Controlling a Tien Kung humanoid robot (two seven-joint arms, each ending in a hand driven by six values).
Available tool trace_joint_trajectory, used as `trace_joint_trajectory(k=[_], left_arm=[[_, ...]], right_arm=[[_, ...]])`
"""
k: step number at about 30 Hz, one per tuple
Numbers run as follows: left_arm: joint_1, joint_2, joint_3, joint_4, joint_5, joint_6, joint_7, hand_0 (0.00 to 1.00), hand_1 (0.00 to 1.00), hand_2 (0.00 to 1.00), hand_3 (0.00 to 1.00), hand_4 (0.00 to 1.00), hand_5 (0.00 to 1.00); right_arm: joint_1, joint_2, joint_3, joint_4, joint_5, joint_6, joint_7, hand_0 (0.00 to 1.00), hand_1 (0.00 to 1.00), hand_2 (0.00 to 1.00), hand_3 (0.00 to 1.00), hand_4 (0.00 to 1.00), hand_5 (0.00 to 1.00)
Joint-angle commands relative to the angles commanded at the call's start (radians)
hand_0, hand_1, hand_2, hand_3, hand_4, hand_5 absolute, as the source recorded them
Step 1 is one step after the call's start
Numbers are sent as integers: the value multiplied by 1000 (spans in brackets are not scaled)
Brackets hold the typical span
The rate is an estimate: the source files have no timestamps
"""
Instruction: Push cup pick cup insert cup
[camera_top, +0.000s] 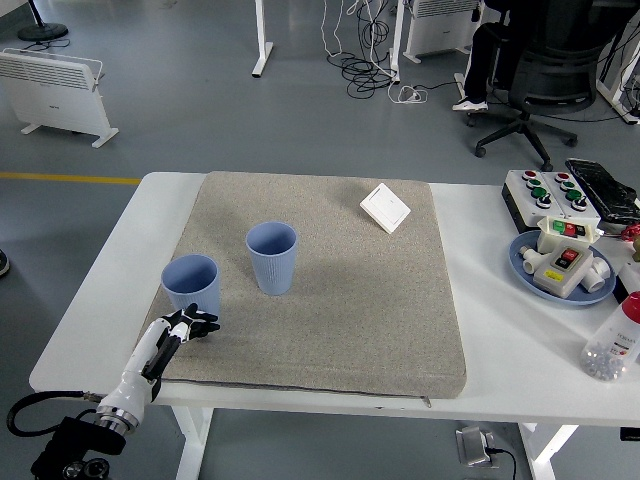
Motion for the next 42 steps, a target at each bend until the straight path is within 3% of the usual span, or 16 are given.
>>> trace_joint_trajectory(k=[21,42], left_arm=[[-40,28,16,49,21,8,-15,748,665,583,558,595,998],[-130,57,34,123,52,13,-27,756,665,580,556,595,998]], right_arm=[[-8,2,-1,0,-3,-1,-1,758,659,683,563,95,467],[-5,5,-7,0,-3,-1,-2,758,654,683,562,94,468]])
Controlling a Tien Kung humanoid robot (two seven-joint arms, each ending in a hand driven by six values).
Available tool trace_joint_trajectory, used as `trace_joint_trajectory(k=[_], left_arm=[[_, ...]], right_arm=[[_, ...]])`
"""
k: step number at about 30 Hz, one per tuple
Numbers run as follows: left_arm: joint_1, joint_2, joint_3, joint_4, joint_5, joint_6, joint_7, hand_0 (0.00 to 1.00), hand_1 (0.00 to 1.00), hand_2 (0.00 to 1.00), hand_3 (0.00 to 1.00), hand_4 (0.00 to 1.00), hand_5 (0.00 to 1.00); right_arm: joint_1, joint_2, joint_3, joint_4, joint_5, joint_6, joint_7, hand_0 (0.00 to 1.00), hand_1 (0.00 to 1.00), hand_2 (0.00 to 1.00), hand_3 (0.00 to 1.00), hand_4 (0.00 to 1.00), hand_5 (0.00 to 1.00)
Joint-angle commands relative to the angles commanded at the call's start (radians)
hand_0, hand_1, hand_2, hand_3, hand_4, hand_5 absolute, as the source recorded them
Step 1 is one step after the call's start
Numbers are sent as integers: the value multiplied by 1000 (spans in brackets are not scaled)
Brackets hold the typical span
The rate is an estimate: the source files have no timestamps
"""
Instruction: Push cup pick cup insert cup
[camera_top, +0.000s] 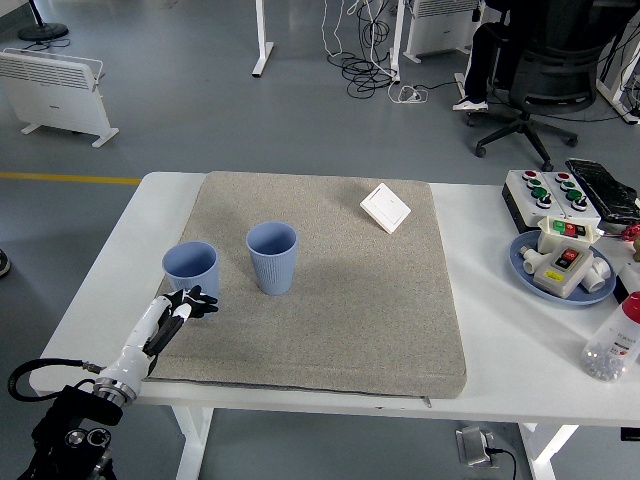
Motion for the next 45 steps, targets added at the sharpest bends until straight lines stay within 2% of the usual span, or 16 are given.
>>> trace_joint_trajectory(k=[11,20,37,45], left_arm=[[-39,15,18,34,3,-4,1,759,663,579,555,596,998],[-111,36,52,125,9,-6,-5,760,663,579,555,596,998],[-170,39,72,204,9,-3,-20,769,662,578,555,597,998],[-220,31,89,267,1,0,-34,774,662,577,552,596,998]], right_arm=[[1,1,-4,0,-1,0,-2,758,654,683,562,93,469],[2,1,-9,0,-2,-1,-4,758,654,682,562,93,471],[0,2,-17,0,-1,0,-7,758,654,683,562,92,472],[-1,2,-23,0,0,-1,-9,759,654,683,562,93,473]])
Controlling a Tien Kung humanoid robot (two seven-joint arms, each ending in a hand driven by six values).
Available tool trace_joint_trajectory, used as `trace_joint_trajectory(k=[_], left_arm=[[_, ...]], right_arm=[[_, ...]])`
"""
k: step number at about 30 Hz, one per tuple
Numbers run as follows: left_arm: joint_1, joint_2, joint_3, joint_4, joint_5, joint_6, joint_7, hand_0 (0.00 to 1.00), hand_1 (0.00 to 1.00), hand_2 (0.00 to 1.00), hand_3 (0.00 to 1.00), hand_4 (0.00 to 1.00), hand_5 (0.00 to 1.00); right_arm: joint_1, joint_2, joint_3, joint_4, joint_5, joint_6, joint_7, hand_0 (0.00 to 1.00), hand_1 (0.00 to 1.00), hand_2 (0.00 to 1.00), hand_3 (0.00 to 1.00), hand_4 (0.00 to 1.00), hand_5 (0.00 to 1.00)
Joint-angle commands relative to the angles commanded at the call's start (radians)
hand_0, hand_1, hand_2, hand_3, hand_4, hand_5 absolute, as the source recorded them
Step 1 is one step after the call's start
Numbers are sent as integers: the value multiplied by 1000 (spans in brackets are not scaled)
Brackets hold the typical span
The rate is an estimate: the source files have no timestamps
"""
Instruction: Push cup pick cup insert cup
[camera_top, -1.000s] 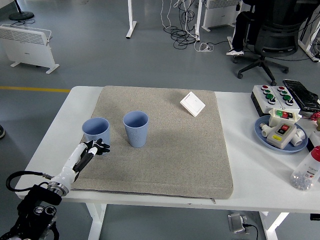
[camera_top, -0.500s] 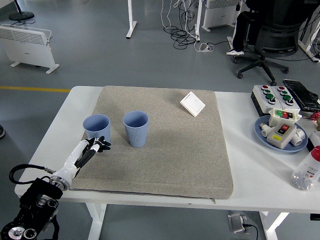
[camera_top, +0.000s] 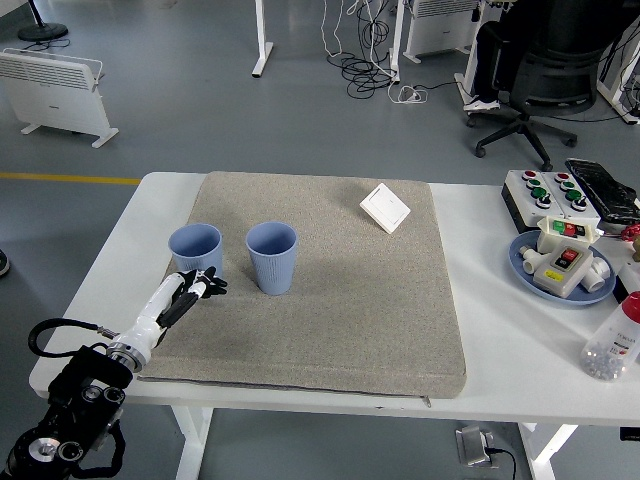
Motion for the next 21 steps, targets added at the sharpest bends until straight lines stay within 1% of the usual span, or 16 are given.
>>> trace_joint_trajectory(k=[16,17,21], left_arm=[[-85,-12,17,104,-2,5,-21,775,662,577,551,594,998],[-94,-16,12,120,0,4,-22,775,662,577,551,594,998],[-112,-24,3,153,7,3,-26,776,661,577,550,594,998]], right_arm=[[-1,-1,-7,0,-1,0,-2,758,654,683,562,93,473],[-2,-1,-8,0,-1,0,-2,758,654,683,562,93,473],[-2,0,-12,0,1,0,-2,759,654,683,562,94,473]])
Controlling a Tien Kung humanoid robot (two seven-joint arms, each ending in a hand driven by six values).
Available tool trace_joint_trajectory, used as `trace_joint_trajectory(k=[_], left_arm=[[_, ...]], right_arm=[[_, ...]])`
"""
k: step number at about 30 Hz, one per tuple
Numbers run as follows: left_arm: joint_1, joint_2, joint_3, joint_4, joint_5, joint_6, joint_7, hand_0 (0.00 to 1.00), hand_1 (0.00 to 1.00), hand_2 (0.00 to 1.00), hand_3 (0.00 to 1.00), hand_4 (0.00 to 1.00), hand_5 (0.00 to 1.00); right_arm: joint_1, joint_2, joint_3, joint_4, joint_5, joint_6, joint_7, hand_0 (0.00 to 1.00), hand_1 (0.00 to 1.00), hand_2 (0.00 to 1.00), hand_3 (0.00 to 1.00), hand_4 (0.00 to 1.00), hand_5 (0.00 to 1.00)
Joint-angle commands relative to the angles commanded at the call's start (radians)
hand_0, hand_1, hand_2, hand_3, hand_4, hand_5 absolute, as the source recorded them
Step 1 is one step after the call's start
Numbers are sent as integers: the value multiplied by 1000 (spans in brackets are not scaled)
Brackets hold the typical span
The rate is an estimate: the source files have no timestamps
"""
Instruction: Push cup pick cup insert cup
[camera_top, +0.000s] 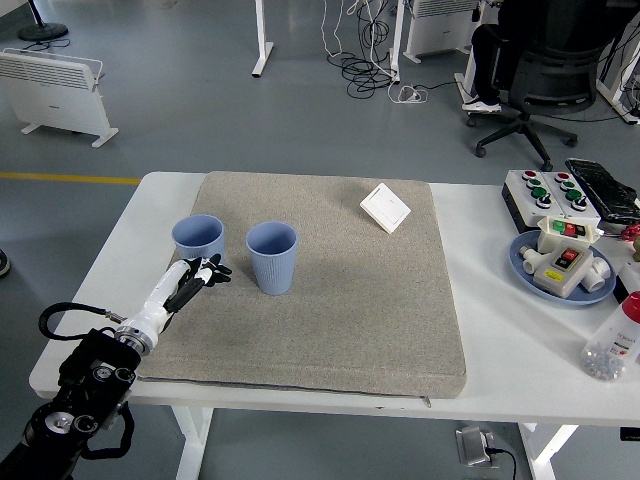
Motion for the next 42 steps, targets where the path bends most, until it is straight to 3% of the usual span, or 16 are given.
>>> trace_joint_trajectory(k=[18,31,42], left_arm=[[-80,-2,21,113,16,9,-30,780,662,578,550,592,998],[-139,0,4,188,47,12,-58,785,662,578,549,590,998],[-176,-18,-34,242,90,8,-73,789,663,579,547,586,998]], right_arm=[[1,1,-15,0,3,2,-1,759,654,683,562,94,473],[14,6,-32,0,9,3,-1,759,654,683,562,95,472],[16,10,-40,0,7,4,-2,759,654,683,562,95,472]])
